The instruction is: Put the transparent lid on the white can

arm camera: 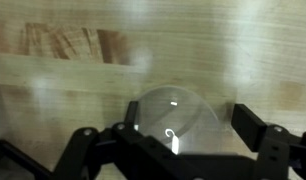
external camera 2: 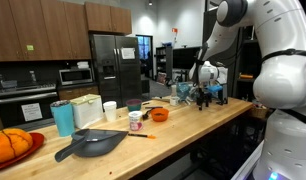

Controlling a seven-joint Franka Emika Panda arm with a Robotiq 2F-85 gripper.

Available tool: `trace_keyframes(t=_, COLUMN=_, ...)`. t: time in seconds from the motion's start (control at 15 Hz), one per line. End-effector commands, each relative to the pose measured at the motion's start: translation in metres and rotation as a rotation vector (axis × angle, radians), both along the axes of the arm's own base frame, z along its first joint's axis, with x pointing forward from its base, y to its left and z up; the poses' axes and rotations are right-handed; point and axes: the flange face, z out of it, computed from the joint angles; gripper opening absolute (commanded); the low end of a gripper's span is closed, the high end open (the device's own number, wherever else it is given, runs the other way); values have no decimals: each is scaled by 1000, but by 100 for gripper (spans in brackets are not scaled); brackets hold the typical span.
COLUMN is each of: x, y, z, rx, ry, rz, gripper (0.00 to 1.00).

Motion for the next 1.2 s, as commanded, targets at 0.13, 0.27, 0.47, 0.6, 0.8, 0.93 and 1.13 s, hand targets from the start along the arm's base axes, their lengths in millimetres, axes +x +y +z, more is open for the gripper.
trace_keyframes(t=0.13, x=11, y=-12, z=3, rx=19, ry=-18, rz=46, gripper=45)
trace_keyframes(t=0.27, x=14, y=-13, z=5, rx=15, ry=-19, rz=55, gripper=31)
trace_keyframes(t=0.47, x=15, y=-11, z=7, rx=8, ry=-19, rz=66, gripper=13)
trace_keyframes(t=0.6, x=17, y=-10, z=9, rx=5, ry=-19, rz=70, gripper=2)
trace_keyframes(t=0.8, x=19, y=-8, z=12, rx=-12, ry=-9, rz=69, gripper=0)
trace_keyframes(t=0.93, x=21, y=-3, z=18, rx=-23, ry=15, rz=48, gripper=2)
trace_keyframes(t=1.13, x=24, y=9, z=34, rx=-35, ry=38, rz=86, gripper=2)
